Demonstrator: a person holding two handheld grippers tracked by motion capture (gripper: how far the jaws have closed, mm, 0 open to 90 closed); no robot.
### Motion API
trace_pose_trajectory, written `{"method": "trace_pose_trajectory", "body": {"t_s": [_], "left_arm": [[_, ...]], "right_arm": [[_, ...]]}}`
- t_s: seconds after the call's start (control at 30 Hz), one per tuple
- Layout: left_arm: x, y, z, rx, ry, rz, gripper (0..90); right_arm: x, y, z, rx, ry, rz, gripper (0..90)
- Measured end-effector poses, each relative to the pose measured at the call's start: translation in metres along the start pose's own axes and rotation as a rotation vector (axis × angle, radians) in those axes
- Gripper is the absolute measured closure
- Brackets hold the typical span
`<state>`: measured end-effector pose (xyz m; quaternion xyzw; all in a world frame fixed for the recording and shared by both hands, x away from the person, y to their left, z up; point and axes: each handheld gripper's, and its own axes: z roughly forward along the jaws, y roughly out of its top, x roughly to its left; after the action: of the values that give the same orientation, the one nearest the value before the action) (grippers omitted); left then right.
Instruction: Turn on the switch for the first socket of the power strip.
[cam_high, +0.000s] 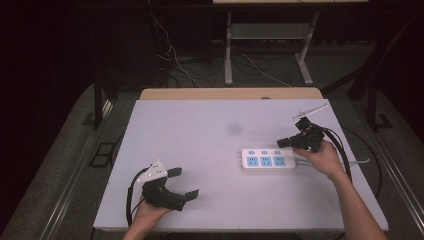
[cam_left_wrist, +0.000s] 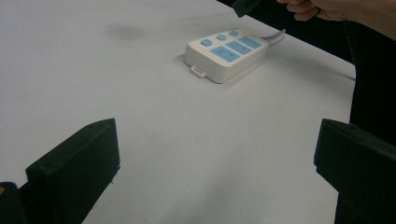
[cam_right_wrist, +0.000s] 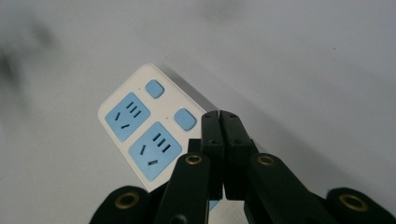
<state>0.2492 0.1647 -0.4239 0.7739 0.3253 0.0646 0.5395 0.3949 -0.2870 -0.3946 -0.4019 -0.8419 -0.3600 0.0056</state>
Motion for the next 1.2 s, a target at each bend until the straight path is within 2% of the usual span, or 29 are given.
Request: {"method": "trace_pose_trajectory", "body": {"t_s": [0.2,0.5,0.73,1.07,1.2], "left_arm": [[0.0,0.0,0.0,0.0,0.001,-0.002,0.0],[0.001,0.0,0.0,0.002,0.0,-0.001,0.0],[0.001,0.0,0.0,0.007,0.005,-0.003,0.0],[0.0,0.0,0.0,0.005,0.002,0.0,0.0],[0.0,0.0,0.001,0.006,0.001,0.001,0.0]], "right_arm": [[-0.002,-0.001,0.006,0.016,0.011,0.005,89.4],[-0.004,-0.004,0.016,0.05,0.002,0.0,89.4],[-0.008,-0.014,0.018,0.002,0.02,0.026,89.7],[-0.006,-0.016,0.019,0.004,0.011,0.004,90.0],[-0.009,-0.019,0.019,-0.018,0.025,0.031,90.0]]}}
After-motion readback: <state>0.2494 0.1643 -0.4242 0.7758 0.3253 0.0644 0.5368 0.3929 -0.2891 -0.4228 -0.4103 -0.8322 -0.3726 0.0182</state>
